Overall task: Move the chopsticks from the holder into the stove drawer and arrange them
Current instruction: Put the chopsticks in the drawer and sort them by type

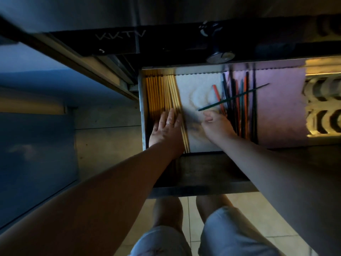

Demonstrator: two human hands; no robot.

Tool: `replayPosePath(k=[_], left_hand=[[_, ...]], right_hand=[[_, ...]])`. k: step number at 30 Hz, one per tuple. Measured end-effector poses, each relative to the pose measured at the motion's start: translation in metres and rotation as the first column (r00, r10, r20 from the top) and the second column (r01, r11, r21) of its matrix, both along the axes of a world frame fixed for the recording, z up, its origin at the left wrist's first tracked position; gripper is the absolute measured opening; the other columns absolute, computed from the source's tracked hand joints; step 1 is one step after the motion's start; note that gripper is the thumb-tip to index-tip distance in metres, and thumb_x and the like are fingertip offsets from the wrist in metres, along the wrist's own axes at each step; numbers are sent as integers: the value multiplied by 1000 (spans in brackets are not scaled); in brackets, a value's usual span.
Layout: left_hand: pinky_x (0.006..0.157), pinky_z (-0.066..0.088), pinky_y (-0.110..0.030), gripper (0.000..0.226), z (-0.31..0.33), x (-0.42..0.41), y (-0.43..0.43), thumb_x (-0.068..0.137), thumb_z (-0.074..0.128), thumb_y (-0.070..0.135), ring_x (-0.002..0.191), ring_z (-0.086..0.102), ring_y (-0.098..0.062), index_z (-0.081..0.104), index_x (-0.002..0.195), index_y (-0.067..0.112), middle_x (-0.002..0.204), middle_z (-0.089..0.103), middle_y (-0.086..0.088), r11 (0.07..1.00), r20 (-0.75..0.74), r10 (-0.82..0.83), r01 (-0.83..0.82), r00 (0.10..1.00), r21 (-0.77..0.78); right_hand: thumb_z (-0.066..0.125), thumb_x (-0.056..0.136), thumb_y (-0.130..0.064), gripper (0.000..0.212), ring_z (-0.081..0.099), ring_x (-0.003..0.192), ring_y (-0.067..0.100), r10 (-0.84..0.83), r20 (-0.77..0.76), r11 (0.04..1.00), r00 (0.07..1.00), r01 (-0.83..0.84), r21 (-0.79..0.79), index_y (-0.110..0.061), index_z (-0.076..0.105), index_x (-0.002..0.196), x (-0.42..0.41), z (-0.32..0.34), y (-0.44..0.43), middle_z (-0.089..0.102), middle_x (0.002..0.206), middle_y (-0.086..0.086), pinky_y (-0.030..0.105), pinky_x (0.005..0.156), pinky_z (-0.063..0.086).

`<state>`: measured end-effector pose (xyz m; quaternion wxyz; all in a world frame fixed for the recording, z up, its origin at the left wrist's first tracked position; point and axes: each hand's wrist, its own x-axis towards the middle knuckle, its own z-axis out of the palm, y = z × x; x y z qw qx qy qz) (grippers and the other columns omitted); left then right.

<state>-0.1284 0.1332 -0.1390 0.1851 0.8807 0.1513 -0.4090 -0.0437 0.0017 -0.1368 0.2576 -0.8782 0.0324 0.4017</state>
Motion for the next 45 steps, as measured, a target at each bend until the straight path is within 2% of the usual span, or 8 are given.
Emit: replayPosePath(k=[5,11,19,24,28,33,38,45], left_hand=[[120,0,-42,76,9,17,-30,96,51,22,150,-16,-25,5,157,23,165,-13,-2,999,57,36,-34,998,-40],[116,23,-48,63,5,52,-71,93,53,16,150,8,-29,27,150,21,161,18,-4,989,172,137,-125,975,-78],[99,43,-50,61,-18,107,-115,93,57,14,129,42,-38,29,147,16,143,40,-13,973,141,218,-226,966,45],[81,47,-44,29,-17,110,-123,95,49,15,107,59,-37,50,124,11,117,57,-14,952,129,296,-303,946,36],[64,50,-37,17,-5,99,-126,97,46,27,82,62,-29,52,103,13,98,63,-12,920,79,393,-392,916,-27],[64,57,-39,22,-6,91,-126,93,56,18,82,65,-28,50,113,12,94,62,-10,851,-8,525,-525,851,-29],[51,43,-28,20,-8,99,-137,95,53,24,74,62,-23,51,111,12,90,62,-7,829,15,559,-559,829,-21],[71,52,-33,25,-16,108,-160,91,56,23,93,65,-29,59,115,16,104,69,-8,801,113,596,-581,795,-143]], right_hand=[[58,85,-23,40,57,117,24,179,77,981,981,-172,-84,-19,60,125,19,3,-45,59,129,9,27,98,43],[60,80,-12,44,55,120,31,255,126,963,959,-240,-124,-14,61,124,48,-13,-96,58,129,14,32,103,43],[59,86,-25,37,59,113,27,342,125,939,931,-336,-70,-18,61,123,81,-23,-144,62,122,12,29,93,45],[57,83,-22,37,59,108,25,330,109,943,938,-332,-2,-19,61,120,94,-29,-160,61,115,11,27,87,46],[56,84,-12,35,59,108,28,289,119,954,950,-296,46,-13,61,118,99,-33,-167,60,115,14,32,89,49],[55,87,-6,35,59,107,28,209,166,975,964,-218,40,-5,59,122,105,-36,-161,59,119,16,22,82,40],[56,89,-12,38,60,108,29,243,202,970,949,-240,-38,-7,59,127,110,-43,-154,61,121,15,24,85,43],[59,87,-21,29,63,102,32,217,291,974,932,-187,-129,-10,60,114,111,-53,-139,63,115,14,41,86,53]])
